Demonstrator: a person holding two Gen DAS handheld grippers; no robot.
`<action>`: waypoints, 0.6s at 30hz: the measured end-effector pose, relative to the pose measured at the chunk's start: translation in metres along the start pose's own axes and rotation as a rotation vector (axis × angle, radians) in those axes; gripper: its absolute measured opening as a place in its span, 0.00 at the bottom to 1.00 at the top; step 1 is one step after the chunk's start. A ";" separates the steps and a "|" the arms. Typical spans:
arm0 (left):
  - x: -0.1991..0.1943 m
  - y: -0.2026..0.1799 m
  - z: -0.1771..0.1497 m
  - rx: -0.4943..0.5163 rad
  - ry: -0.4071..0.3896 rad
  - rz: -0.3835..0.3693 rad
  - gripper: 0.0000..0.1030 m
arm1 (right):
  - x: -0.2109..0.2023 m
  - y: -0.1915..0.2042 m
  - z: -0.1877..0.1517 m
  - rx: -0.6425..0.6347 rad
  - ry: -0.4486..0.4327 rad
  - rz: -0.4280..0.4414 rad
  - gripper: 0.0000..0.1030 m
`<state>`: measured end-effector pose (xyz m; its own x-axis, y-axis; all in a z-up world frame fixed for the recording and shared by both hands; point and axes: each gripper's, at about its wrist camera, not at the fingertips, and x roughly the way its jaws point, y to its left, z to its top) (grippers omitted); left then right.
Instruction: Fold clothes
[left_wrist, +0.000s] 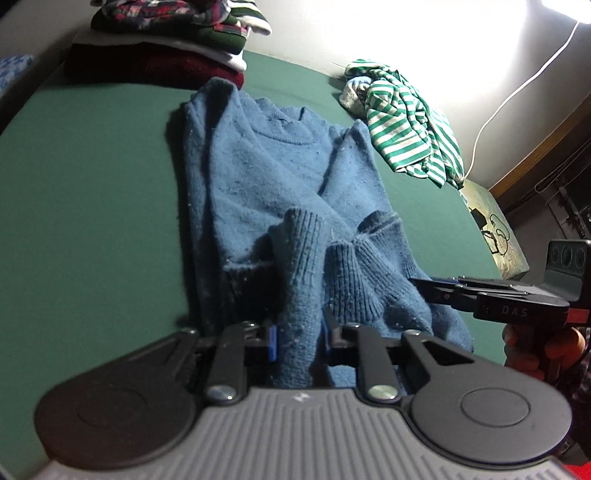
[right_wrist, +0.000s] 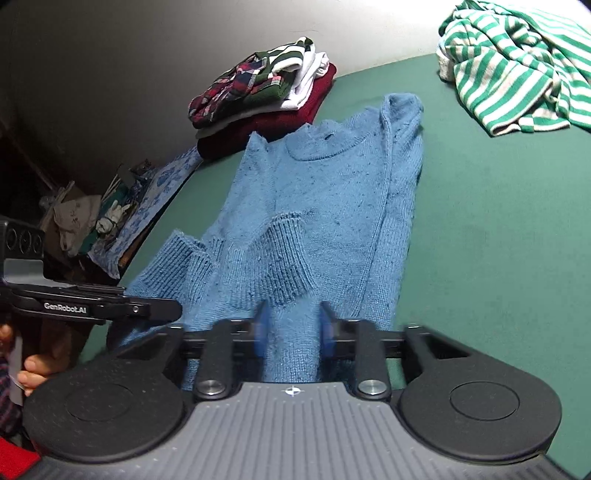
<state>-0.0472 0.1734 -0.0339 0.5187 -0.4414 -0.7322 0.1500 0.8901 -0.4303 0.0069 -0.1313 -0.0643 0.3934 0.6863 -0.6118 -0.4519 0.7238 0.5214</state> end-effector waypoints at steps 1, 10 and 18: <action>-0.002 0.000 0.002 0.004 -0.008 -0.002 0.13 | 0.000 -0.001 0.000 0.006 -0.010 -0.007 0.10; -0.013 0.000 0.030 0.038 -0.131 -0.004 0.12 | 0.002 -0.005 0.004 0.057 -0.102 -0.074 0.09; 0.029 0.026 0.029 -0.022 -0.106 0.007 0.20 | 0.003 -0.010 0.005 0.095 -0.161 -0.135 0.08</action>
